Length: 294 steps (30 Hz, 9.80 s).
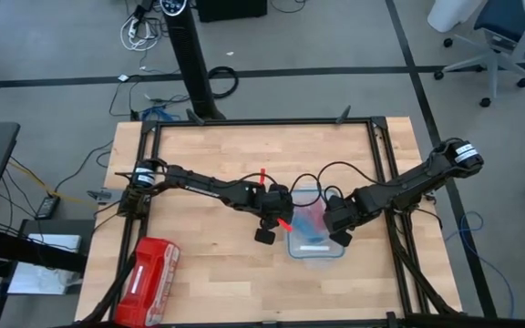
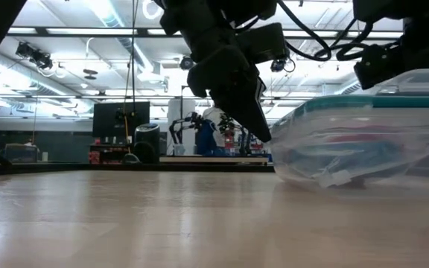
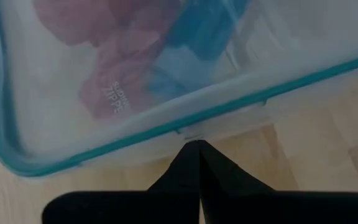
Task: Roll bandage
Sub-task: Close the transparent container
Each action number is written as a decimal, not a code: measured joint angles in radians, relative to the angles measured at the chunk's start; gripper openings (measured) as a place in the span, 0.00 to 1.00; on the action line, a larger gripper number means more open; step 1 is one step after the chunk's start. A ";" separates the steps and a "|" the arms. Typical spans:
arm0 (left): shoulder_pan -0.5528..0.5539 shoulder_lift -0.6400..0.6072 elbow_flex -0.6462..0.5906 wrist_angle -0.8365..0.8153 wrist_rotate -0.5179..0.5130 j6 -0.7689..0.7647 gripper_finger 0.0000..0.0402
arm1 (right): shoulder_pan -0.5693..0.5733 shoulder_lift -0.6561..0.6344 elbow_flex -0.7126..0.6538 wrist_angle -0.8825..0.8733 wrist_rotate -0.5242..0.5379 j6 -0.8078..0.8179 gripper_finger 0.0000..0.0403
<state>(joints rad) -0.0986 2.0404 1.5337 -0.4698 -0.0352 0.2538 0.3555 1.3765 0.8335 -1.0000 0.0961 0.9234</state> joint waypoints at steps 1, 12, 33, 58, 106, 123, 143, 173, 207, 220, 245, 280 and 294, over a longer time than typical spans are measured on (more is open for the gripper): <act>0.000 0.002 0.000 0.002 0.000 0.000 0.00 | 0.004 -0.001 0.000 0.008 0.003 0.000 0.00; -0.003 0.025 -0.002 0.046 0.008 -0.008 0.00 | 0.044 -0.008 -0.055 0.096 0.047 0.037 0.00; -0.010 0.036 -0.116 0.264 0.005 -0.003 0.00 | 0.062 -0.008 -0.060 0.111 0.178 0.021 0.00; 0.007 -0.103 -0.106 0.042 -0.124 -0.002 0.00 | 0.051 -0.151 -0.054 0.042 0.159 0.068 0.00; 0.025 -0.008 -0.031 0.089 -0.076 0.000 0.00 | 0.125 -0.185 -0.032 0.114 0.094 0.099 0.01; 0.028 -0.005 -0.036 0.061 -0.064 0.000 0.00 | 0.120 -0.011 -0.030 0.218 0.356 0.015 0.01; 0.030 -0.010 -0.035 -0.061 -0.064 0.004 0.00 | 0.080 -0.029 -0.267 0.843 0.525 -0.152 0.01; 0.032 -0.139 -0.042 -0.100 -0.137 0.023 0.00 | -0.017 -0.025 -0.348 1.085 0.392 -0.329 0.00; 0.074 -0.193 -0.164 -0.474 -0.212 -0.136 0.00 | -0.017 -0.190 -0.346 0.928 0.368 -0.298 0.00; 0.074 -0.193 -0.183 -0.391 -0.218 -0.127 0.00 | -0.136 -0.080 -0.347 1.136 0.265 -0.435 0.00; 0.077 -0.197 -0.249 -0.335 -0.252 -0.018 0.00 | -0.183 0.095 -0.349 1.397 0.146 -0.481 0.00; 0.081 -0.182 -0.247 -0.191 -0.109 -0.021 0.00 | -0.137 -0.132 -0.347 1.041 -0.014 -0.414 0.00; 0.086 -0.184 -0.248 -0.130 -0.073 -0.019 0.00 | -0.124 -0.069 -0.348 1.018 -0.014 -0.421 0.00</act>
<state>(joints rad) -0.0126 1.8568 1.2858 -0.5999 -0.1079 0.2346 0.2314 1.3075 0.4853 0.0176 0.0823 0.5019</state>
